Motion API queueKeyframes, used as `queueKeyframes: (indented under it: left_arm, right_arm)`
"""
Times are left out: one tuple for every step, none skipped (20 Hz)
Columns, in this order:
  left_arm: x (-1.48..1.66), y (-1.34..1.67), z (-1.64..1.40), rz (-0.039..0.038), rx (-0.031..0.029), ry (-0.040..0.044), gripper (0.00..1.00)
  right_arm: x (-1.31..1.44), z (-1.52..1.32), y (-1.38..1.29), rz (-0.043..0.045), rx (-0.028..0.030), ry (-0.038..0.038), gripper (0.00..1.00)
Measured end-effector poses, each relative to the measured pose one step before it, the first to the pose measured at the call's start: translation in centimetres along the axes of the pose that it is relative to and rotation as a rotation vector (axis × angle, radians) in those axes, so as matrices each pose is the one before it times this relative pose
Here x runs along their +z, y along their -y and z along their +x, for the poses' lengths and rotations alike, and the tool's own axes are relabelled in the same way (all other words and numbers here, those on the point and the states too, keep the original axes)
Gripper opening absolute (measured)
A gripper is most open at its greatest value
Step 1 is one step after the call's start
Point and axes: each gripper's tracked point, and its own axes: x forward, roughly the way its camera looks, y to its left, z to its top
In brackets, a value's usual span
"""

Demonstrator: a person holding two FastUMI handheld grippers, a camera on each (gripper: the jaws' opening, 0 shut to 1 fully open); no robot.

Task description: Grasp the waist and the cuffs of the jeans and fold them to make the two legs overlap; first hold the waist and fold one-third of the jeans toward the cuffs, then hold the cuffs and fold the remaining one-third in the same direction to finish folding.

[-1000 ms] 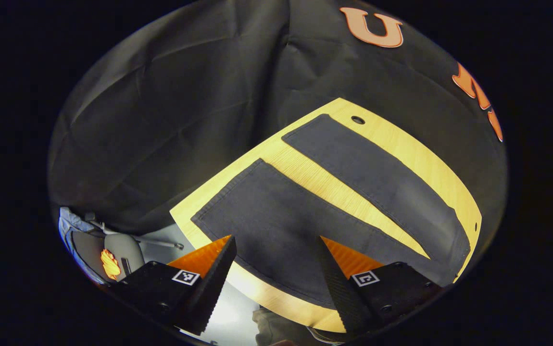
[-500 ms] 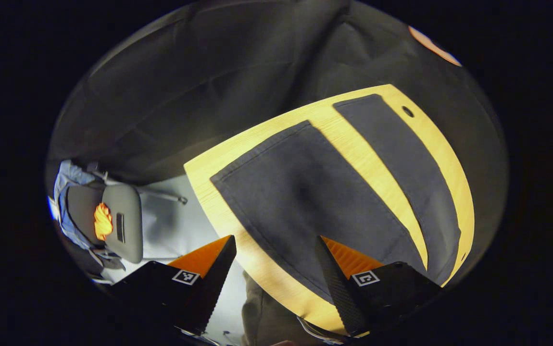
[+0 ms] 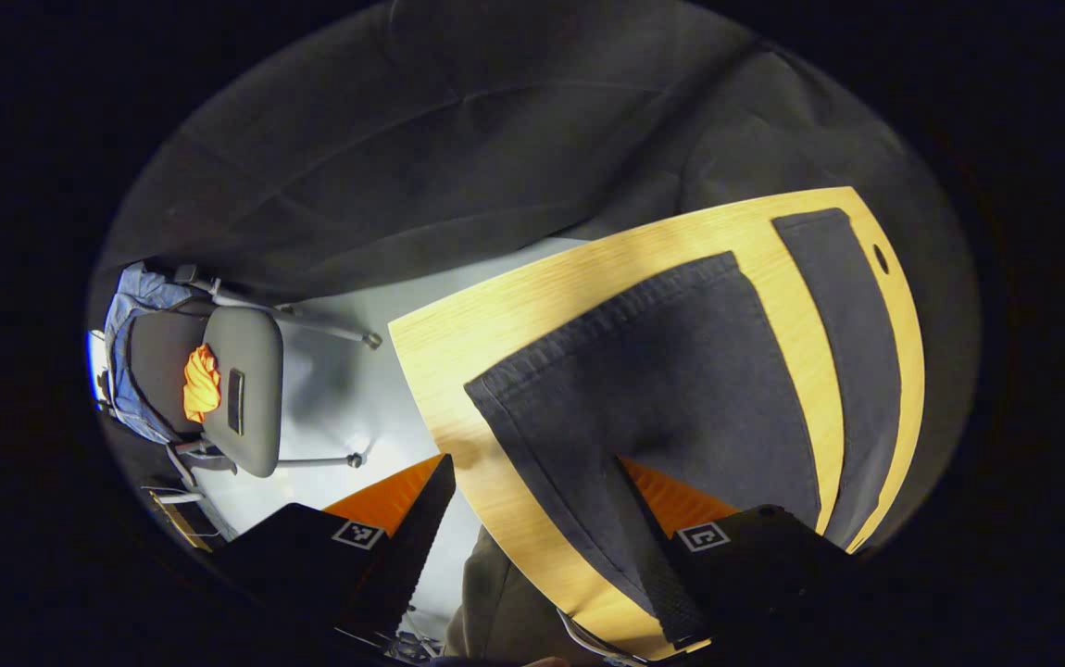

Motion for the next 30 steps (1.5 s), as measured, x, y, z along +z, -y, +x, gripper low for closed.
queueKeyframes:
  left_arm:
    - [0.129,-0.19,1.008,-0.00864,0.00415,-0.01515,0.99]
    - [0.282,0.163,0.106,-0.01269,-0.01256,-0.01968,0.99]
    - [0.206,0.036,-0.106,-0.00023,-0.00011,-0.00193,0.98]
    - [-0.089,-0.132,-0.246,-0.00039,0.00194,-0.00304,0.97]
    - [-0.177,-0.482,0.288,-0.0042,-0.00111,-0.00065,0.97]
    - [0.106,-0.019,-0.088,0.00171,-0.00415,0.01143,0.97]
    - [-0.093,0.111,0.073,0.00506,0.00145,0.01063,0.98]
    - [0.247,0.053,-0.019,0.00322,0.00074,0.01699,0.98]
    - [-0.148,0.079,0.165,0.00492,-0.00181,-0.00157,0.98]
    - [-0.121,0.029,-0.031,0.00313,-0.00056,-0.00027,0.98]
    - [0.051,0.056,-0.181,0.00477,-0.00375,0.00207,0.97]
    - [0.425,0.247,0.206,0.02019,-0.00419,0.00832,0.96]
    - [-0.134,0.595,-0.28,0.04407,-0.01012,0.01807,0.86]
    - [0.114,0.907,-0.034,0.03874,-0.01859,0.02071,0.65]
    - [0.562,1.439,0.519,0.01837,-0.03144,0.02973,0.45]
    - [-0.179,0.11,-0.432,0.01846,0.00847,-0.00275,0.24]
    - [0.323,0.118,0.14,-0.00901,-0.01607,0.01492,0.03]
    - [0.398,0.761,0.178,-0.01158,-0.04746,0.01061,0.03]
    - [-0.142,0.64,-0.011,-0.02034,-0.04647,-0.00072,0.01]
    - [0.323,0.429,-0.151,-0.01251,-0.03362,0.00641,0.01]
    - [0.291,0.047,-0.422,-0.01731,-0.03175,0.0192,0.01]
    - [0.358,0.771,-0.607,-0.01458,-0.04547,0.02002,0.01]
    - [0.276,0.76,-0.732,-0.00979,-0.03947,0.02213,0.01]
    - [0.364,0.842,-0.731,-0.01067,-0.03473,0.01287,0.01]
    - [0.315,1.125,-1.172,-0.00399,-0.03786,0.01071,0.0]
    - [0.317,0.89,-0.66,0.0013,-0.01697,0.0089,0.01]
    - [0.328,1.147,-0.439,0.00626,-0.02832,0.00466,0.01]
    - [0.37,1.145,-0.086,0.0025,-0.01945,0.00423,0.01]
    - [0.464,1.083,-0.215,0.0135,-0.02389,0.00272,0.01]
    - [0.804,1.06,-0.199,0.0238,-0.01522,0.01444,0.01]
  right_arm:
    - [-0.194,0.0,-0.102,0.01119,0.00065,0.00189,0.59]
    - [0.102,-0.35,-0.157,0.00959,0.00059,0.01475,0.47]
    - [-0.183,0.339,0.096,-0.00703,0.00298,0.0058,0.45]
    - [0.067,-0.154,-0.011,-0.00866,0.00456,0.01151,0.45]
    - [0.225,0.262,-0.135,0.0282,0.02165,0.01555,0.45]
    - [-0.101,-0.144,-0.541,0.02766,0.0134,0.00288,0.21]
    - [-0.245,0.116,0.121,0.0122,0.01958,0.00077,0.21]
    - [0.078,-0.074,0.034,0.01663,0.02111,0.01083,0.21]
    - [-0.052,0.04,0.029,-0.00124,0.02259,-0.00544,0.21]
    - [0.075,-0.032,-0.056,0.00095,0.01774,0.00122,0.21]
    - [-0.059,-0.075,0.003,-0.0048,0.01396,0.00191,0.21]
    - [-0.004,-0.01,0.0,-0.00903,0.0088,0.00247,0.21]
    - [0.068,0.073,-0.026,-0.01005,0.0056,0.00816,0.21]
    - [-0.107,-0.038,-0.044,-0.01241,0.00863,-0.00306,0.21]
    - [-0.073,0.076,-0.087,-0.00853,0.00944,0.0018,0.21]
    - [0.087,-0.124,-0.037,-0.00756,0.00974,0.00264,0.21]
    - [-0.09,0.068,0.001,0.01632,0.0171,-0.00191,0.21]
    - [0.098,-0.089,-0.156,0.03472,0.02582,-0.00486,0.21]
    - [-0.235,0.096,-0.254,0.06225,0.04735,-0.00406,0.21]
    - [0.616,-0.591,-0.354,0.06135,0.03817,0.00656,0.06]
    - [-0.711,0.445,-0.026,0.03115,0.04081,-0.01126,0.06]
    - [0.201,-0.411,-0.062,0.02922,0.02469,0.01467,0.06]
    - [-0.008,-0.534,-0.574,0.00851,0.03529,-0.00523,0.06]
    - [0.281,-0.692,-0.479,0.01672,0.02934,0.01853,0.06]
    - [-0.211,-0.697,-0.503,0.00914,0.0284,-0.00348,0.06]
    - [0.211,-0.169,-0.5,0.01881,0.02047,0.01009,0.06]
    - [0.049,-0.326,-0.538,0.02228,0.02063,0.00297,0.06]
    - [0.127,-0.232,-0.959,0.0259,0.03092,0.00942,0.06]
    - [0.071,-0.312,-0.708,0.02191,0.02687,0.00831,0.06]
    - [-0.012,-0.382,-1.236,0.01247,0.03755,0.0058,0.06]
